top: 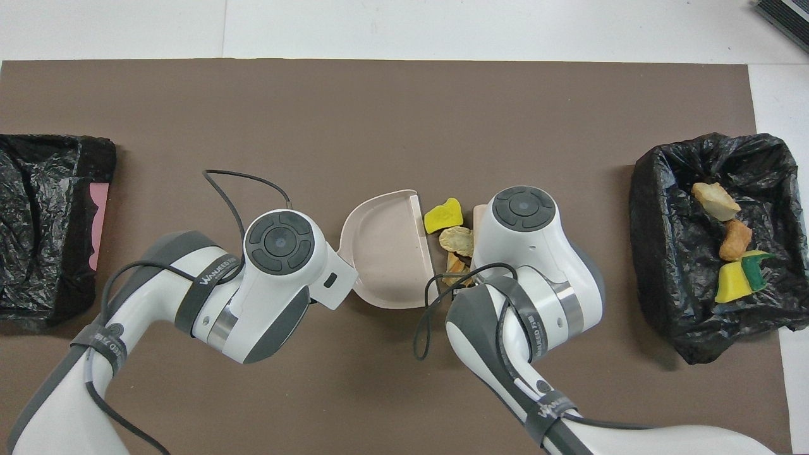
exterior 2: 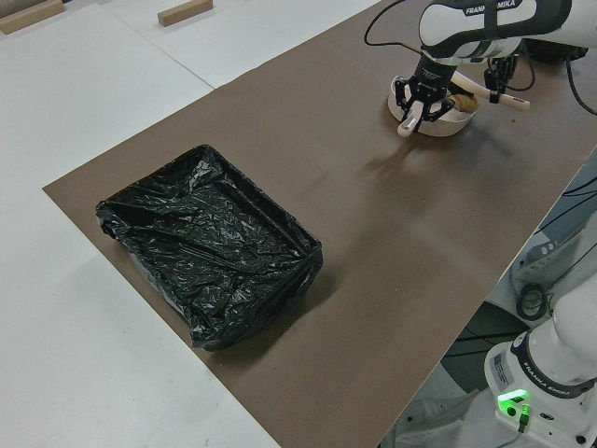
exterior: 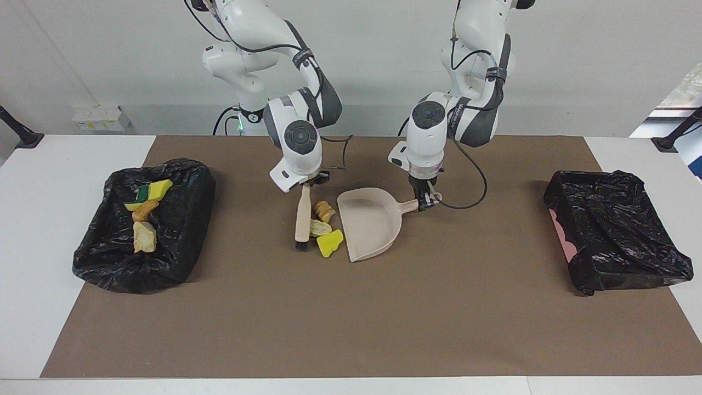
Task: Sweep and dump trash in bin
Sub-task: 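Sweep the remaining trash into the dustpan with the brush in the right gripper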
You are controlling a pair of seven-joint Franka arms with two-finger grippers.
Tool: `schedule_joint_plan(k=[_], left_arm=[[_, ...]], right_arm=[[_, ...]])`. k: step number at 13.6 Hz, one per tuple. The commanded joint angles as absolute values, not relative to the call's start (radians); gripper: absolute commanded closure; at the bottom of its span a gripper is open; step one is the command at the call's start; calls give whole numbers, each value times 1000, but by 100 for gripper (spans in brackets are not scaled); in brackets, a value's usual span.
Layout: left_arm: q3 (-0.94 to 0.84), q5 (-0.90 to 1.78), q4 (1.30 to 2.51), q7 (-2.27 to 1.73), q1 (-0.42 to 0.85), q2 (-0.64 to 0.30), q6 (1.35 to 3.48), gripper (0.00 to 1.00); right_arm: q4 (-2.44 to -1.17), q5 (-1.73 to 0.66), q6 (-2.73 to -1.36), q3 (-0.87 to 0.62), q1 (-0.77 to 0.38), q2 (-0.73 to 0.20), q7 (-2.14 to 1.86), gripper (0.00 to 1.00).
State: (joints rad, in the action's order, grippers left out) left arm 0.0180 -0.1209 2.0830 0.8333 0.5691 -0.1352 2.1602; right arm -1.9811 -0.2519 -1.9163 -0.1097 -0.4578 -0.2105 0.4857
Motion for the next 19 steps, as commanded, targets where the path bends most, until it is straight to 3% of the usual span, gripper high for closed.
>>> schedule_joint_plan(k=[1,4,8,11,14,19], left_arm=[[23,-141,2134,790,572,-101,2172,100],[23,-140,2135,784,566,-103,2183,100],[21,-138,2135,784,558,-103,2194,100],[21,-129,2135,784,535,-106,2203,100],[21,-127,2123,787,512,-115,2198,100],[23,-127,2120,784,518,-115,2181,100]], right_arm=[[-1906,-411,-1910,-115,-468,-247,416,100],[-1801,-451,-1785,-114,-439,-247,382,100],[-1752,-382,-1681,-101,-364,-225,335,100],[-1763,-186,-1701,-101,-347,-232,288,100],[-1763,-2,-1735,-103,-345,-308,262,100],[-1770,2,-1816,-120,-428,-356,238,100]])
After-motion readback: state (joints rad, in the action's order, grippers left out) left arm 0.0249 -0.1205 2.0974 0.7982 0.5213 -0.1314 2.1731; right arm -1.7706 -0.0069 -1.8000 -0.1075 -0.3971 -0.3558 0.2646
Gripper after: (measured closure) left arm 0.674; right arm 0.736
